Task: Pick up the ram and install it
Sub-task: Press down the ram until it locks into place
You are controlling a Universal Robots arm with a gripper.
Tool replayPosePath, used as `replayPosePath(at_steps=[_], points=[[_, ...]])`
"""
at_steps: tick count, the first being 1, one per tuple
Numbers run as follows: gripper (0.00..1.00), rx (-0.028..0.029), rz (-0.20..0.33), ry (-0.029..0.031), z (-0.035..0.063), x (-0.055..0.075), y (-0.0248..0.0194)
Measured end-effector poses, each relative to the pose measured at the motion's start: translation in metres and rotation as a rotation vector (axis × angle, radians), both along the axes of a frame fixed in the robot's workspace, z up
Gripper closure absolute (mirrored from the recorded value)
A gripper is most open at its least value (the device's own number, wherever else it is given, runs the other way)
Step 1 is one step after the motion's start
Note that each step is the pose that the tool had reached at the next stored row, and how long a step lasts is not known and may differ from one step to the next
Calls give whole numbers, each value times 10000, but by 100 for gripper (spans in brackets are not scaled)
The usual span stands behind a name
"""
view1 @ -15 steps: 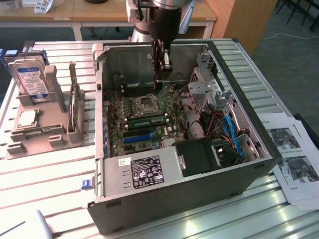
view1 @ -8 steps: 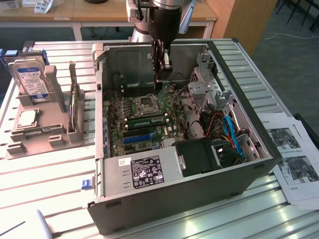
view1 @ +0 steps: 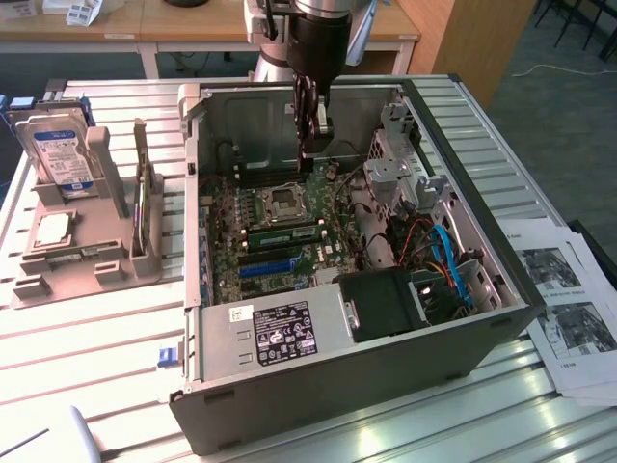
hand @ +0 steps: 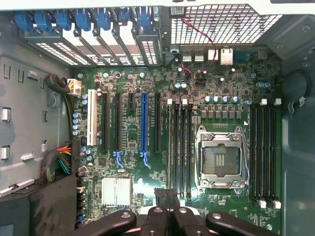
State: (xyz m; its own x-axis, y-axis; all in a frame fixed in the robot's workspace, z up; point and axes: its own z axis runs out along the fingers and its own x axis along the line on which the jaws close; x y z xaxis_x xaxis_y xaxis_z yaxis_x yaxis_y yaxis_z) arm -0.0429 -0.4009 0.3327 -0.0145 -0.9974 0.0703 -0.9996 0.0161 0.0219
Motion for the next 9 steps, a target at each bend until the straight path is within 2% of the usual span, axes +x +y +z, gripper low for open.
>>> replayPosePath(at_steps=[9], points=[[90,0,0,0,0,0,0]])
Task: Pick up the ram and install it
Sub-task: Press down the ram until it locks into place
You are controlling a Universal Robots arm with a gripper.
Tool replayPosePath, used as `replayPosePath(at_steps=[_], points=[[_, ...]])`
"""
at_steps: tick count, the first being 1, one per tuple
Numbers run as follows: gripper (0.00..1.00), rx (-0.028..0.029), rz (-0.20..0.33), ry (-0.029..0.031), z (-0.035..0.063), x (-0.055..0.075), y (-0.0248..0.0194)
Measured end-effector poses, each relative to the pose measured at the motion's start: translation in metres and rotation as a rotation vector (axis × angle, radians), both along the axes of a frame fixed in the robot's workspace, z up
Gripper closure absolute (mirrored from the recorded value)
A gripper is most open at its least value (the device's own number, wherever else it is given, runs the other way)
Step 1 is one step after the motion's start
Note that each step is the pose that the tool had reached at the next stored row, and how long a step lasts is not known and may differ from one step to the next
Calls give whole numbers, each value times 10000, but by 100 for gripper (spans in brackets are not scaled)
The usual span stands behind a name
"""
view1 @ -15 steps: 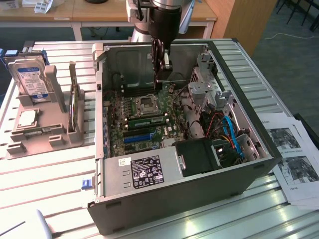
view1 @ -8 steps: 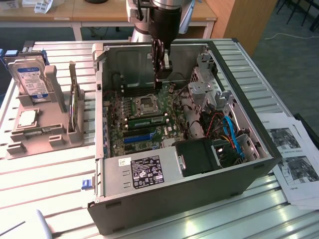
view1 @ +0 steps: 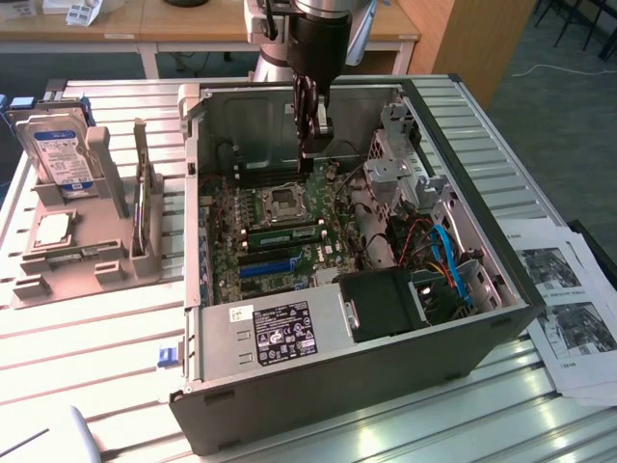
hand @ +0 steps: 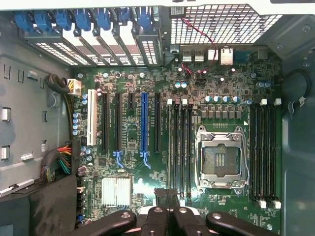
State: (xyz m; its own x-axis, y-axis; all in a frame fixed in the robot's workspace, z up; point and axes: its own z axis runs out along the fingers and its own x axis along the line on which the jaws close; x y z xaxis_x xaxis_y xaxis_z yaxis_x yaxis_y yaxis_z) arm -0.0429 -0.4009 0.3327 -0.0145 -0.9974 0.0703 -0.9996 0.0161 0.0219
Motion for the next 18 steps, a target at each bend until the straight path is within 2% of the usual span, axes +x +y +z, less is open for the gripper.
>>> replayPosePath(at_steps=[3,12,18], points=[[90,-1,-2,3,1,38,0],[90,0,2,74,0,345,-2],[90,1,0,74,-5,351,-1]])
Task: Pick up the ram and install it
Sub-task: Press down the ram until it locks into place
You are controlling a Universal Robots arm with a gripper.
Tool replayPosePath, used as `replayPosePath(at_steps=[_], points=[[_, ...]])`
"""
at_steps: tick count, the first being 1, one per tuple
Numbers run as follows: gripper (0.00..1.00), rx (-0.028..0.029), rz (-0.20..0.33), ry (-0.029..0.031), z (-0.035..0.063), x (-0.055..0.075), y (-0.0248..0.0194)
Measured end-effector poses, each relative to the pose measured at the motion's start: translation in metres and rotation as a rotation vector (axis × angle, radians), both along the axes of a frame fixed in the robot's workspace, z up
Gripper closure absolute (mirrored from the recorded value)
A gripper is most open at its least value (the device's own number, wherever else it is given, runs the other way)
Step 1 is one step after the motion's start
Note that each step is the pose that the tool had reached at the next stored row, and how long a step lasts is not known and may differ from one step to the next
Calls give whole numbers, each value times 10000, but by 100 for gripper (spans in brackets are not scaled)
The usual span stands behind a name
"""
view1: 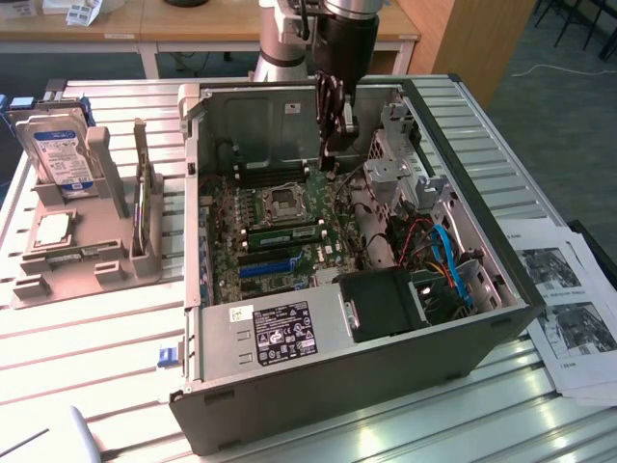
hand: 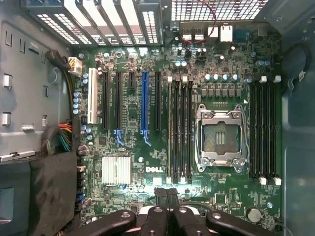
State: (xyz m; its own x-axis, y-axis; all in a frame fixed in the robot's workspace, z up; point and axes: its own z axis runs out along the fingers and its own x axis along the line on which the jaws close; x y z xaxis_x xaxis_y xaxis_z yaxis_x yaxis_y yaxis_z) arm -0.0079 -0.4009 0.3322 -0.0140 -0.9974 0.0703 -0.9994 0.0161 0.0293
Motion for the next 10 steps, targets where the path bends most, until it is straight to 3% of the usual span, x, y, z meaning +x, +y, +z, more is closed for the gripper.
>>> replayPosePath(at_steps=[10], points=[[90,-2,0,1,-100,0,-3]])
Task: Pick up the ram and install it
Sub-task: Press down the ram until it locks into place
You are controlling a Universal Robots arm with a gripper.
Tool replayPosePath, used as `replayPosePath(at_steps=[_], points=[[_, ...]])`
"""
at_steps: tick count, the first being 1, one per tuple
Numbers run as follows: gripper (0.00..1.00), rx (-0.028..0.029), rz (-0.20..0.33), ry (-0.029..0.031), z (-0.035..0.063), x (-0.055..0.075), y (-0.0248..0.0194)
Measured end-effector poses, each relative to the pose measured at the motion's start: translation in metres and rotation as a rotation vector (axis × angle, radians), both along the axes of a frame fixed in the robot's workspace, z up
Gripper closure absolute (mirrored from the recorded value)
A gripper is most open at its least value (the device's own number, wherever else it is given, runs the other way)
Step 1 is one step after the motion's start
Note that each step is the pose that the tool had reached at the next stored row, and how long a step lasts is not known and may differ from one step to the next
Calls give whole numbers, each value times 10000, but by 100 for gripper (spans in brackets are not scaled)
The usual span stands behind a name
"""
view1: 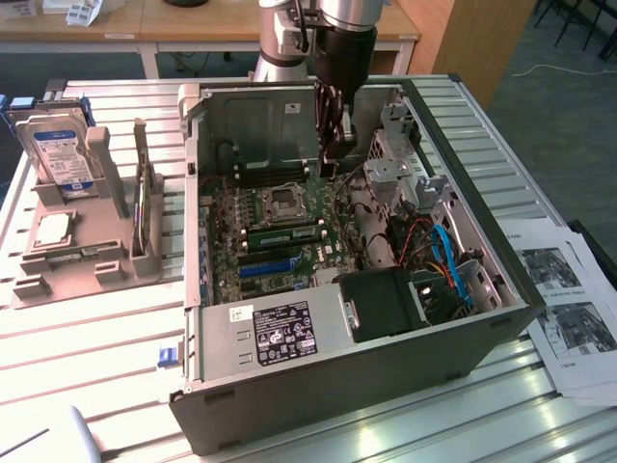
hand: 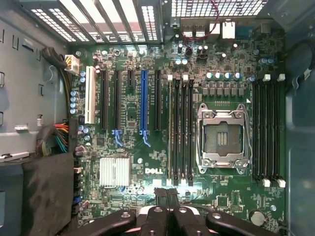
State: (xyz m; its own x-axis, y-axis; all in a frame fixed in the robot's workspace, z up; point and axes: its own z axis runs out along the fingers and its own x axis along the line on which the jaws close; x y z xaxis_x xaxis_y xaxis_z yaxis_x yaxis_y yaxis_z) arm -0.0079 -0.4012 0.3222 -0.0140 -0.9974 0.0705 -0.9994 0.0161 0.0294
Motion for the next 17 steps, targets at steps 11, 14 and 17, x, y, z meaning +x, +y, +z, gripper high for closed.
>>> replayPosePath(at_steps=[11,14,17], points=[[90,0,0,0,-128,0,0],[90,0,0,0,-164,0,0],[90,0,0,0,-198,0,0]])
